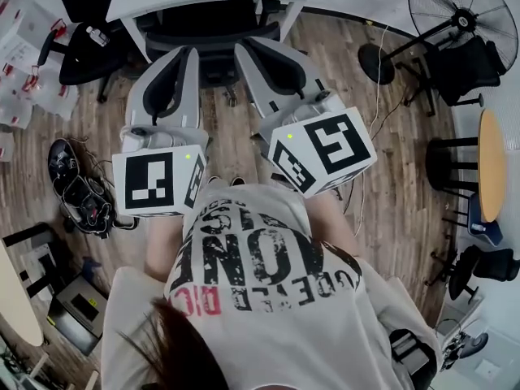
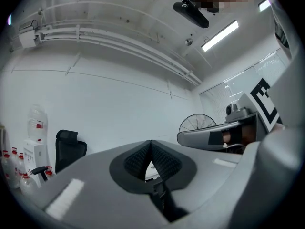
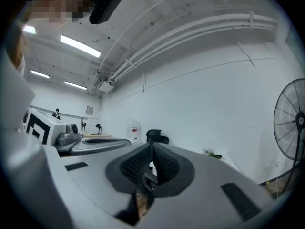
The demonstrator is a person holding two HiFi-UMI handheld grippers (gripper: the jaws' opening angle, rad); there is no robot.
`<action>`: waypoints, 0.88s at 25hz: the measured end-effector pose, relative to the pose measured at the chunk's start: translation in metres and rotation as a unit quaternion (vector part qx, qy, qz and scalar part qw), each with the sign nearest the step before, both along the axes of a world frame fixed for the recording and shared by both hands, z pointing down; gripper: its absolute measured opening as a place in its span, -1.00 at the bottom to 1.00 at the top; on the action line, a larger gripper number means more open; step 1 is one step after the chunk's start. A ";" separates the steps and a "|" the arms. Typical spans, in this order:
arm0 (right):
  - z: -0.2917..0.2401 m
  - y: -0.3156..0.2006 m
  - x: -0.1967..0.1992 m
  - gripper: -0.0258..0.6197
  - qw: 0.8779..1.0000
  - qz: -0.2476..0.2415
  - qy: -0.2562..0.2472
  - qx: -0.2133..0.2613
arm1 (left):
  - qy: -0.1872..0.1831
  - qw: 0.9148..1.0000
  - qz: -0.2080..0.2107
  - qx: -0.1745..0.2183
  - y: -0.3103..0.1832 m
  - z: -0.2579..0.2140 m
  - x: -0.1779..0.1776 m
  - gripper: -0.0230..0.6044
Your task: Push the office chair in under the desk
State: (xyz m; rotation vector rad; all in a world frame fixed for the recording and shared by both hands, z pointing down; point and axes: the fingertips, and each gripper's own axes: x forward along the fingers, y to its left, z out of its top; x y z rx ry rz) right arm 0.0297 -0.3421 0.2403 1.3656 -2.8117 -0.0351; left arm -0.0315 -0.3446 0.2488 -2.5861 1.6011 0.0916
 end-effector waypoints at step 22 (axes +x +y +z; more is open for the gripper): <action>0.023 -0.026 -0.043 -0.84 0.999 0.011 0.005 -0.034 | -0.003 0.999 0.033 -0.023 -0.034 0.012 -0.026 -0.89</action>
